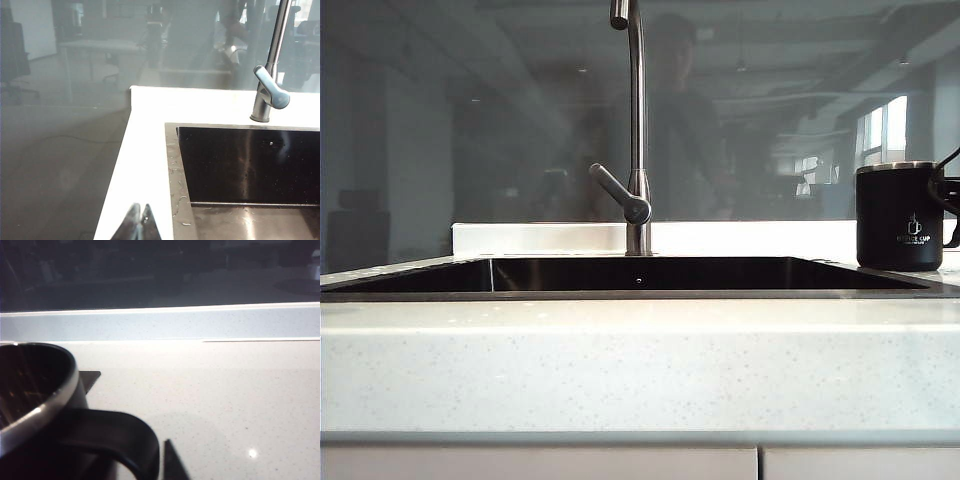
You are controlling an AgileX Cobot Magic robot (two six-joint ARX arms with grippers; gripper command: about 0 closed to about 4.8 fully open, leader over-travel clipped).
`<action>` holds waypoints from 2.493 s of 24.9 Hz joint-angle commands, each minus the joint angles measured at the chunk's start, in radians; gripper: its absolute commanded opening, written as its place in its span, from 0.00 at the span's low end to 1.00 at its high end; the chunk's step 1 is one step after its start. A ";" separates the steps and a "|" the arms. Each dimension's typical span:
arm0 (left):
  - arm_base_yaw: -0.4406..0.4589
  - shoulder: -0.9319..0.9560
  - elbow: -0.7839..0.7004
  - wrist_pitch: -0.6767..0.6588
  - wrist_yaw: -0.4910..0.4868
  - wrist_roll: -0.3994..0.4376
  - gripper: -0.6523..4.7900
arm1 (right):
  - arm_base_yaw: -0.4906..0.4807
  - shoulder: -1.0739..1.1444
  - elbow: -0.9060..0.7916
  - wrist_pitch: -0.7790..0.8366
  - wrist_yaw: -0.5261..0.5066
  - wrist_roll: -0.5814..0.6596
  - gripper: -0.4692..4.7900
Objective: Pick up the mug next to the sink, go to the faucet to get some water, pour the water into the sink, and finally put the mug back to its place.
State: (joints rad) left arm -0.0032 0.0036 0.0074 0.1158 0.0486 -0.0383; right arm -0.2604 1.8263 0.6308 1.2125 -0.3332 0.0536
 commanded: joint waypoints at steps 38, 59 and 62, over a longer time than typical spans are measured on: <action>0.001 0.137 0.005 0.260 0.071 -0.120 0.11 | 0.685 0.029 0.950 -0.940 0.405 0.029 0.07; 0.002 1.592 0.720 0.949 0.571 -0.123 0.16 | 0.686 0.040 1.031 -0.879 0.334 0.023 0.08; 0.000 1.943 1.046 1.072 0.725 -0.385 0.83 | 0.686 0.040 1.031 -0.863 0.334 0.023 0.08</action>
State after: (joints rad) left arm -0.0044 1.8938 0.9848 1.1419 0.7315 -0.2909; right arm 0.4229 1.8763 1.6520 0.2966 -0.0002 0.0731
